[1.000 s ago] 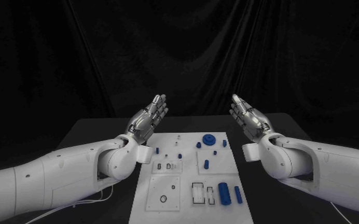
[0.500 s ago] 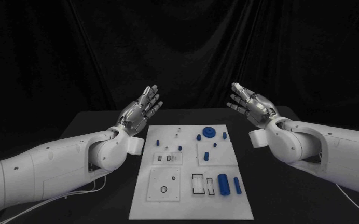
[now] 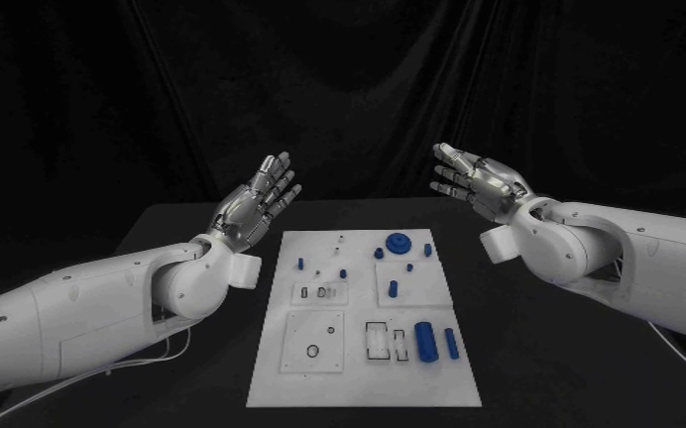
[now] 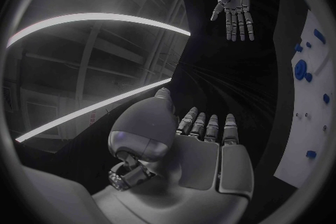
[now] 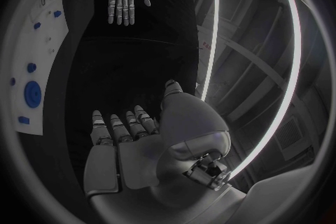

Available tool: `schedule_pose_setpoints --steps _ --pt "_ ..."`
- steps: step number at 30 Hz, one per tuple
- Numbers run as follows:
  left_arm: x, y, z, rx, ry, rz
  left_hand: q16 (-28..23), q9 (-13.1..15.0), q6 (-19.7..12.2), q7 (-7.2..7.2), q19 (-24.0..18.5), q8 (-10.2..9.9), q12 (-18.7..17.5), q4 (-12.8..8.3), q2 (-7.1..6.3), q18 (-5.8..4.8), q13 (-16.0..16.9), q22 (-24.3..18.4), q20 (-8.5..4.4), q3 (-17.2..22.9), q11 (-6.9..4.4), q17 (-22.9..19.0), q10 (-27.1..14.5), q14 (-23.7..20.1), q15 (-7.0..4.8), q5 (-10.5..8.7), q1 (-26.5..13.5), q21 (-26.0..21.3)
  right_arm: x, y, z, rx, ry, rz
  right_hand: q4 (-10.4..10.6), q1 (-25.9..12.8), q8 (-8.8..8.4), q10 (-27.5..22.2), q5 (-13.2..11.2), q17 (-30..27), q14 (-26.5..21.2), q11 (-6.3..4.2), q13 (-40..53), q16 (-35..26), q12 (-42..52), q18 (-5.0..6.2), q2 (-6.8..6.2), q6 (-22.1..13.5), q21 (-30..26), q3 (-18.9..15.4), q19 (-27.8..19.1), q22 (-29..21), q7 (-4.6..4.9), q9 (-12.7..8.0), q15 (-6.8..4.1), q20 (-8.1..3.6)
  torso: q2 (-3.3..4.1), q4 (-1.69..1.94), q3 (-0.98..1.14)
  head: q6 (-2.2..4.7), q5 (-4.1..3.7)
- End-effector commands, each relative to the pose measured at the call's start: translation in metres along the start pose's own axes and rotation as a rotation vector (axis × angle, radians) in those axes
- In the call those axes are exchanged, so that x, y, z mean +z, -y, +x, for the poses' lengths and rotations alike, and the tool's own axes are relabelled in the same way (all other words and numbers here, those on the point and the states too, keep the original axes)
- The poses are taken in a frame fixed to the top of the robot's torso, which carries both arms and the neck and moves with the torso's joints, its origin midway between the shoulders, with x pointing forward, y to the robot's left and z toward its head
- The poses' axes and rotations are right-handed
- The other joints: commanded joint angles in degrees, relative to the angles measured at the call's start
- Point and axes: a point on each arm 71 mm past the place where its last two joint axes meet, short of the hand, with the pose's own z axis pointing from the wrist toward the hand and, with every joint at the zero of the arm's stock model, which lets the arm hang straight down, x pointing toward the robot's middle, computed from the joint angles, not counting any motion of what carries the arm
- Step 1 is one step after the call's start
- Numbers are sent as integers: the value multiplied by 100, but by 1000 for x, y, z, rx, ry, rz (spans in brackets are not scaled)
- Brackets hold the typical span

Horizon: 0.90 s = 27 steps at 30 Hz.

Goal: Assemble the parts on the task board

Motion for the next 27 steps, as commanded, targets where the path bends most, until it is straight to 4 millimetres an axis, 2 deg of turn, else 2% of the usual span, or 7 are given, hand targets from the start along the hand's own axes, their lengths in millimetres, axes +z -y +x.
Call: schedule_pose_setpoints --steps 1,5,15,17,19,23,27 --pt "0 9 6 -12 -9 104 -21 1 22 17 -8 15 -34 9 15 -7 -7 -7 57 30 -25 -8 -1 -2 79 94 78 -20 0 -5 1 -63 -93 86 -264 319 101 147 390 56 167 200 41 155 180 2 -58 259 221 97 379 104 165 38 213 44 29 -10 -2 -45 9" --pt "-2 9 10 -17 -14 99 -21 2 26 20 -8 16 -24 1 10 -40 -5 -7 67 48 -22 -8 0 -2 119 188 116 -20 1 -22 2 -252 -214 156 -695 526 156 304 729 226 1104 292 57 831 276 -325 -96 489 831 164 1607 362 291 51 481 28 92 -11 0 -72 72" --pt "-6 15 10 -12 -8 98 -21 4 36 34 -8 19 -12 -8 9 -82 -3 -7 129 89 -6 -8 3 -2 216 317 184 -20 13 -54 18 -787 -409 271 -959 930 208 680 542 392 3435 440 96 1746 552 -260 -104 954 1294 217 3491 442 422 76 373 17 242 51 -9 -185 102" --pt "-5 18 10 -12 -10 101 -21 4 37 34 -8 19 -11 -8 10 -83 -3 -7 132 91 -6 -8 3 -2 220 322 187 -20 18 -59 22 -903 -421 271 -1011 1046 226 812 -123 406 3808 402 117 1776 630 -158 -168 1081 1303 200 3789 420 395 91 268 -9 283 82 -16 -162 71" --pt "-5 20 11 -12 -13 105 -21 4 39 34 -8 19 -12 -8 16 -84 -3 -7 147 99 -3 -8 3 -2 235 331 195 -20 22 -63 26 -1013 -425 262 -894 1051 224 992 -1477 417 4323 340 139 1793 714 -7 -330 1157 1324 373 4204 396 322 101 95 -28 300 100 -27 -179 38" --pt "-5 24 10 -12 -16 125 -21 8 69 43 -8 25 4 -3 32 -86 0 -7 193 124 9 -8 4 -2 284 345 219 -20 35 -69 37 -1283 -416 200 -299 972 266 1490 -1869 475 4932 265 146 1395 866 107 -1165 1552 1033 1457 4809 250 205 115 -44 -107 353 126 -32 -209 1" --pt "-6 27 10 -16 -21 151 -21 25 197 65 -8 50 123 16 33 -96 20 -7 226 127 50 -8 24 -2 328 310 210 -20 45 -74 49 -1499 -398 96 -254 1145 364 2640 -1822 780 5811 271 257 1436 1276 121 -1333 2138 994 1737 5556 276 -18 174 -422 -362 408 133 -39 -180 -21"
